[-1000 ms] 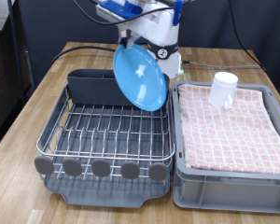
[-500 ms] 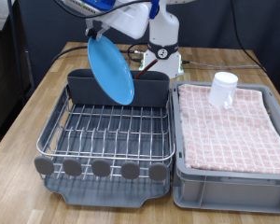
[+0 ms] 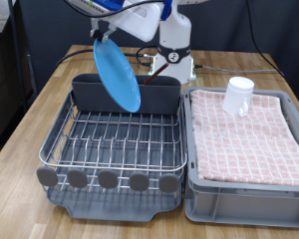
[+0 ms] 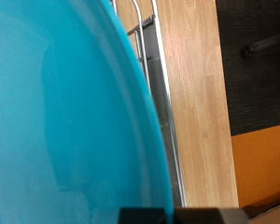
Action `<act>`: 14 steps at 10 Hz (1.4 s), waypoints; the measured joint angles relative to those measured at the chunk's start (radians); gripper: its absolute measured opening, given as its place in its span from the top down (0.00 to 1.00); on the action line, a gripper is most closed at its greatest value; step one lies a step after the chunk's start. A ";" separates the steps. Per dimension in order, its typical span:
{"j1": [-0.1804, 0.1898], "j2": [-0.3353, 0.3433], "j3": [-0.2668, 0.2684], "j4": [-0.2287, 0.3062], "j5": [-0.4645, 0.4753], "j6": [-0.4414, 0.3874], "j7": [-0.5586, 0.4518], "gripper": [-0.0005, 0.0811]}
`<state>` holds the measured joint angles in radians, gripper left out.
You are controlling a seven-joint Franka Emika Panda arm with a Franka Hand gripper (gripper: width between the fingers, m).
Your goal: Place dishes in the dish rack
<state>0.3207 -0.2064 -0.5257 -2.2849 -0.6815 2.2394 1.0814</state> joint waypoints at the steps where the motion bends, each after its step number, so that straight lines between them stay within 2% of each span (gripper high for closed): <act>1: 0.000 0.008 0.001 0.003 -0.014 0.000 -0.013 0.97; 7: -0.001 0.091 -0.004 0.040 -0.128 0.000 -0.033 0.97; 11: -0.002 0.136 -0.025 0.039 -0.184 0.055 -0.045 0.97; 14: -0.006 0.167 -0.052 0.016 -0.239 0.115 -0.048 0.97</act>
<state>0.3149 -0.0398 -0.5775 -2.2692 -0.9206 2.3548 1.0332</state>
